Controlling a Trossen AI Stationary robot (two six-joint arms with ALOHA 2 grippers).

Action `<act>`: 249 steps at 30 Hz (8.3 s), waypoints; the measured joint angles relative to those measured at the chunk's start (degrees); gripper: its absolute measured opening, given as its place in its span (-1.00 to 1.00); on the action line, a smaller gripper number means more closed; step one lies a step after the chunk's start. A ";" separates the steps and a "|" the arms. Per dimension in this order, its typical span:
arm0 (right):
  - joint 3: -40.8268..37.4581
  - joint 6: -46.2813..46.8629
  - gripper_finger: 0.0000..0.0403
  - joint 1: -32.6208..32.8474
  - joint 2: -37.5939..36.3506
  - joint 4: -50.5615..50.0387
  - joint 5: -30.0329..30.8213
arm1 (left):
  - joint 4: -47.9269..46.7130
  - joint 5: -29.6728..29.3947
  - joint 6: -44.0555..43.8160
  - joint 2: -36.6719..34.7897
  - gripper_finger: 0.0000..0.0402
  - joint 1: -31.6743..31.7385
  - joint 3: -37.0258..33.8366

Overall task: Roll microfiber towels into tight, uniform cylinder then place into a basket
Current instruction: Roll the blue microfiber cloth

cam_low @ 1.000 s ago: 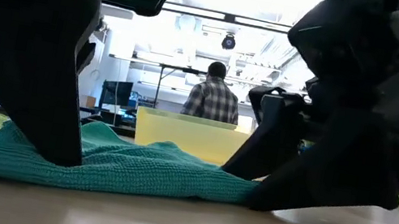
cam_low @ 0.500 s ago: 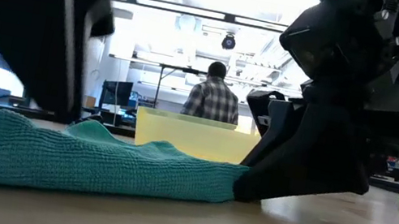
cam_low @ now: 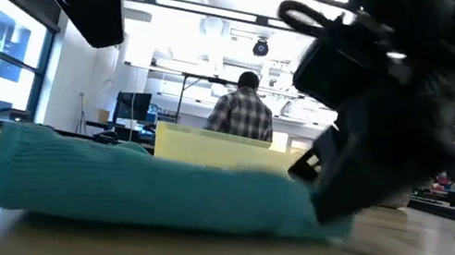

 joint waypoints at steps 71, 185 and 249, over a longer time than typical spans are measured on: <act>0.17 19.22 -0.98 -3.46 -0.26 -4.46 -6.11 | 1.25 7.55 -6.08 2.42 -0.99 2.44 -1.49; 0.13 7.02 -0.99 -7.10 -3.36 -13.26 -8.88 | 4.18 -2.98 8.73 0.06 -0.05 4.69 -8.39; 0.00 -58.77 -0.35 1.76 -9.44 -11.69 7.66 | 41.42 14.61 -24.94 -1.33 -0.98 5.48 -28.13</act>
